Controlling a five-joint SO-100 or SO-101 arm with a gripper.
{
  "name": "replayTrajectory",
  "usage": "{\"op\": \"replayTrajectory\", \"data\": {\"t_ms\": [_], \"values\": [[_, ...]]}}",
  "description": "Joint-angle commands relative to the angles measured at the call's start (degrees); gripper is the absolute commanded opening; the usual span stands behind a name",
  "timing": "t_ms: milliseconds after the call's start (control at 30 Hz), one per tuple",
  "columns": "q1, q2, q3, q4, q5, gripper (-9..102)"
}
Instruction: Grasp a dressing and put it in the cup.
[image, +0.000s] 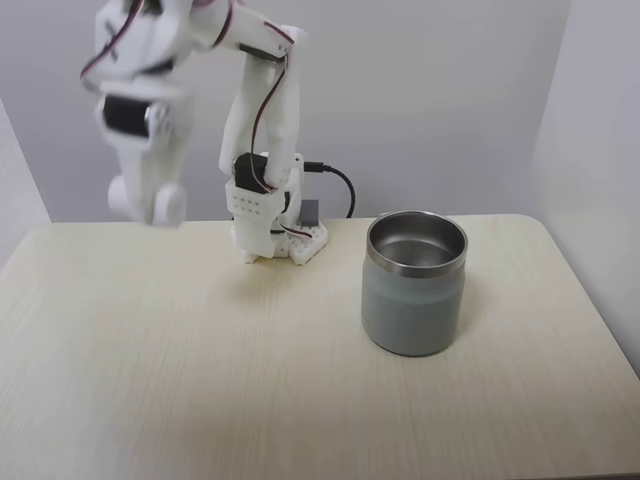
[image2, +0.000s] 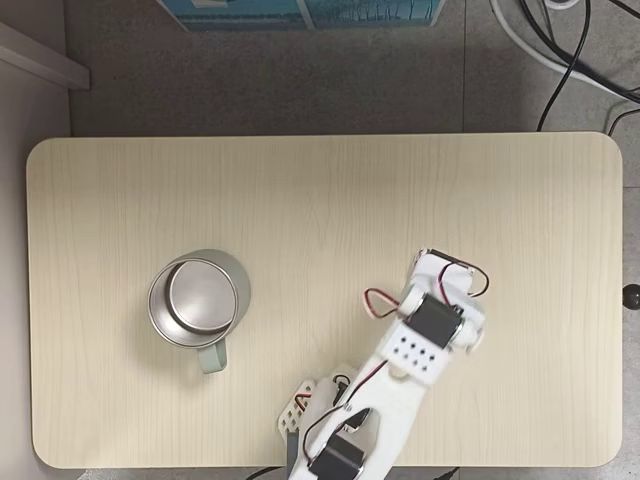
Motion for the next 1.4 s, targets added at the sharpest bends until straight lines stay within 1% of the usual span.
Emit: {"op": "replayTrajectory", "data": {"t_ms": [0, 100, 200, 600, 800, 967, 1033, 1367], "values": [[-2.3, -3.8, 5.2, 3.2, 1.5, 0], [-6.9, -5.9, 4.8, 3.3, 2.5, 0], [-14.2, -6.5, 4.5, 3.2, 2.5, 0], [-50.6, -7.6, 4.2, 1.8, 1.0, 0], [-64.2, -6.2, 3.9, 0.9, 0.1, 0], [-71.9, -1.5, 1.9, -1.9, -0.4, 0], [-73.4, 1.5, 1.4, -2.5, -1.1, 0], [-74.6, 4.4, -5.6, -6.5, -2.1, 0]]}}
